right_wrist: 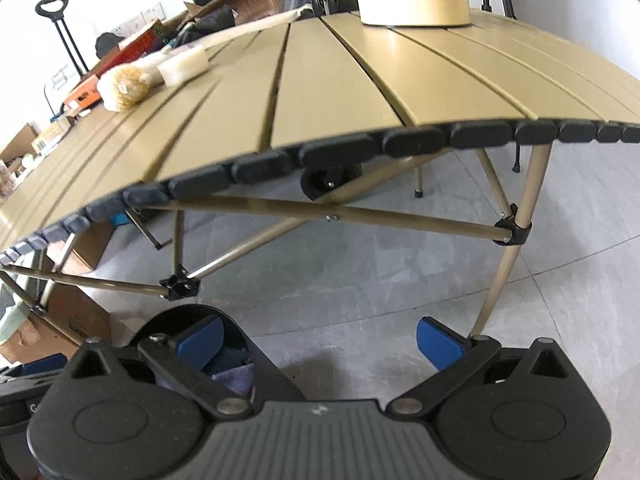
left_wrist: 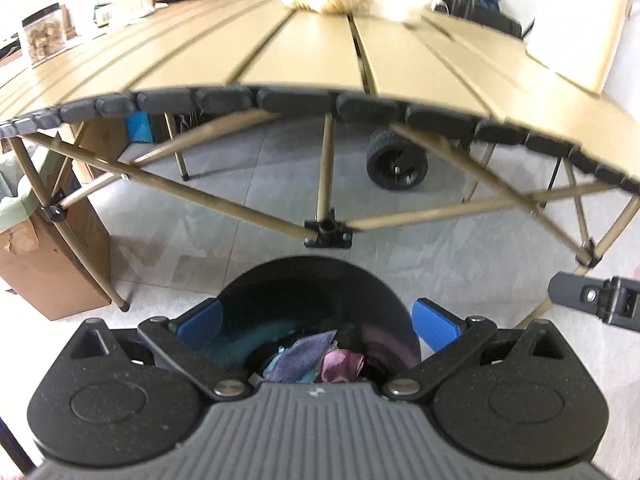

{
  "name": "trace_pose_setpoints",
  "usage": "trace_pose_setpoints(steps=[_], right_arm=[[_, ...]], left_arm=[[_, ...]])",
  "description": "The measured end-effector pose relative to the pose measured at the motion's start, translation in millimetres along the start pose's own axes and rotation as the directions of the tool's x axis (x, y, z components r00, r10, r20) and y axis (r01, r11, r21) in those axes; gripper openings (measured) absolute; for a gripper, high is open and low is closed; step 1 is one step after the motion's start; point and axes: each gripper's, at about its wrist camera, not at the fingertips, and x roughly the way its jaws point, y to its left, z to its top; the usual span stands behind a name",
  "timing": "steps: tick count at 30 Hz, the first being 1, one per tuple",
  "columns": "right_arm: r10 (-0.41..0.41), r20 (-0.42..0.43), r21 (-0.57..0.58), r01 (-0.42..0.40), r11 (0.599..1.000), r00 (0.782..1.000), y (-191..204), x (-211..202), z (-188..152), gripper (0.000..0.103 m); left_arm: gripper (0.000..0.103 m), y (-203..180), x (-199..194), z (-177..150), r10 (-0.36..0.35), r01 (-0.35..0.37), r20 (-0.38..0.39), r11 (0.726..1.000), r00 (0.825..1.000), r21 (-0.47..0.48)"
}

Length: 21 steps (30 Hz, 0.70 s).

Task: Collect trash
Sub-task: 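Move both tools back up over the table toward the plush and sponge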

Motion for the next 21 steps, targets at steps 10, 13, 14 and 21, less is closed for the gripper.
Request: trace_pose_setpoints(steps=[10,13,14,21], right_arm=[[0.066,0.036,-0.058,-0.064,0.996,0.997,21,-31,0,0.103],[0.081,0.053,-0.059,-0.078,0.995,0.995,22,-42,1,0.103],[0.087,0.061,-0.057,-0.083,0.995,0.994,22,-46,2,0.103],[0.103,0.098,-0.079,-0.095,0.992,0.990,26,-75,-1,0.103]], left_arm=[[0.103,15,-40,6,0.007,-0.003,0.090,0.999,0.996,-0.047],[0.103,19,-54,9,0.017,-0.012,0.111,0.999,0.994,-0.043],[0.103,20,-58,10,0.018,-0.013,0.119,0.999,0.993,-0.041],[0.103,28,-93,14,0.005,-0.002,0.180,1.000,0.984,-0.018]])
